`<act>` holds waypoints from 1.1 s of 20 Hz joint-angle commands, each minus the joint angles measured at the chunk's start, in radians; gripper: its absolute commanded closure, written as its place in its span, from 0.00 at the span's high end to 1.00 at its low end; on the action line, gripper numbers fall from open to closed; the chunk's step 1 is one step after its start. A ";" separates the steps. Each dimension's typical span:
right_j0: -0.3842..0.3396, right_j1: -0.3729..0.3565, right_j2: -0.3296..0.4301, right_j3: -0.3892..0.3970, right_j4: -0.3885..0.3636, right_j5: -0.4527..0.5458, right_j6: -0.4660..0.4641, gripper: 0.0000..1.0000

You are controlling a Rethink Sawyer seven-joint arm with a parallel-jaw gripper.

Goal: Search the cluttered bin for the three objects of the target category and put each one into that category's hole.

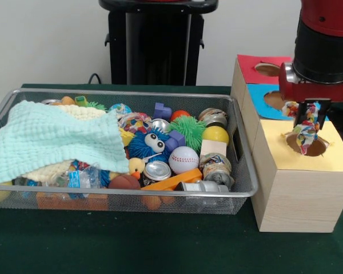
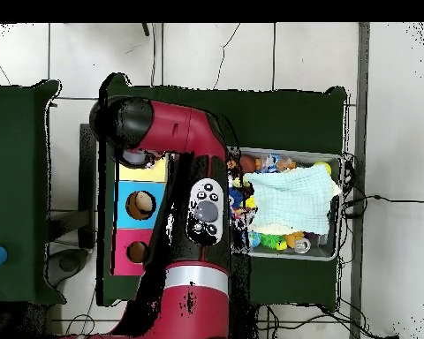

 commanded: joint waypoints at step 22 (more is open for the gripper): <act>0.049 0.026 -0.009 0.118 0.008 0.000 0.268 0.00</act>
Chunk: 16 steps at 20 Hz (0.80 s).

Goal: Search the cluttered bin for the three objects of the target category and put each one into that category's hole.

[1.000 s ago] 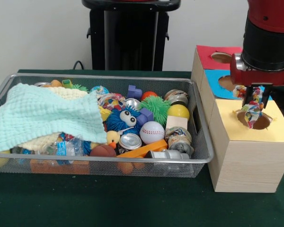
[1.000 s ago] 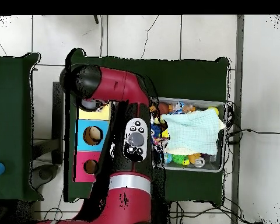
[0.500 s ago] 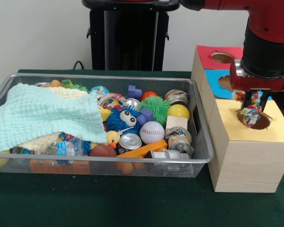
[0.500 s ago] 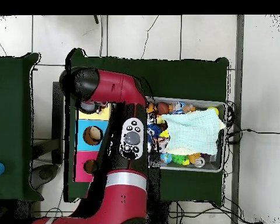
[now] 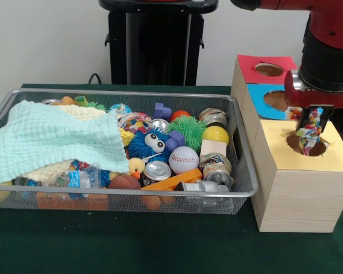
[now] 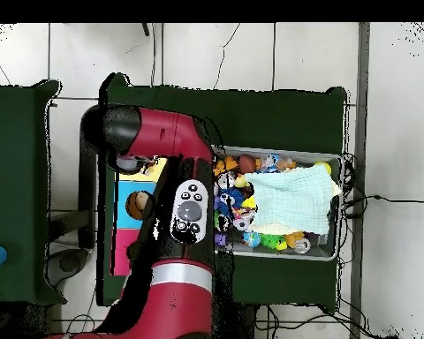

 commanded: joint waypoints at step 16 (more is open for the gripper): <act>0.002 0.067 0.003 0.060 -0.024 -0.024 0.236 0.00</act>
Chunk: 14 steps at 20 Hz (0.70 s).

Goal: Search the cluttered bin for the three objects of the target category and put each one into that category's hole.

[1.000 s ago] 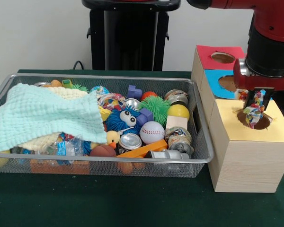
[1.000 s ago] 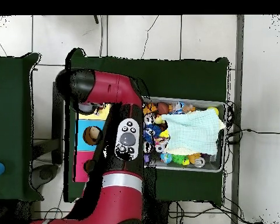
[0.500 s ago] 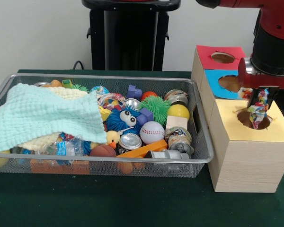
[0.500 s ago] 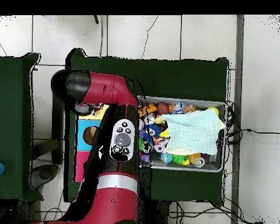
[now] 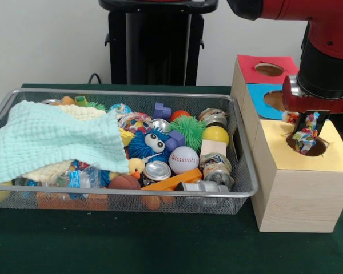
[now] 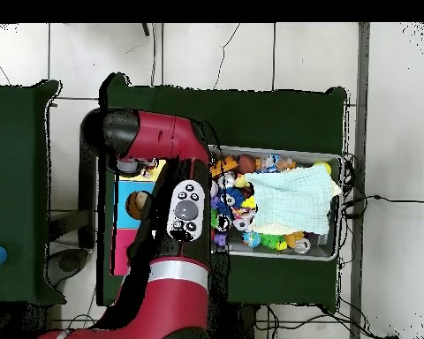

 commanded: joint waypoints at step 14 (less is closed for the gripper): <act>0.004 0.035 0.006 0.089 -0.016 -0.061 0.235 0.00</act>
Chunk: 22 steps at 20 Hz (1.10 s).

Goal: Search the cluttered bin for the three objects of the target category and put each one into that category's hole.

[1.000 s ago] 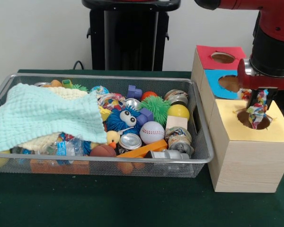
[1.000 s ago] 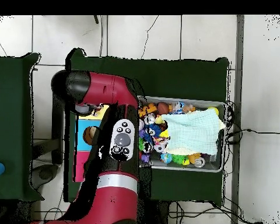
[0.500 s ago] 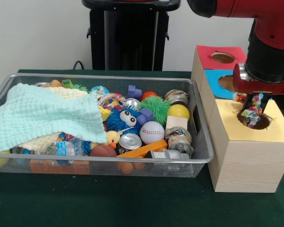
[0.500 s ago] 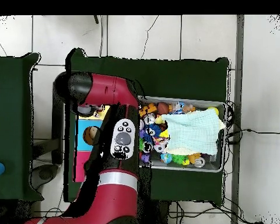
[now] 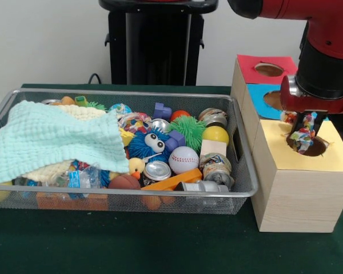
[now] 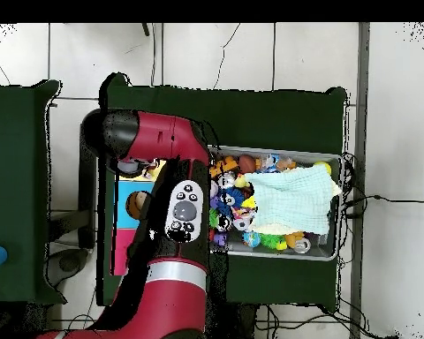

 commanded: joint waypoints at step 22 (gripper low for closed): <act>0.019 -0.084 -0.005 0.138 -0.013 0.041 0.232 1.00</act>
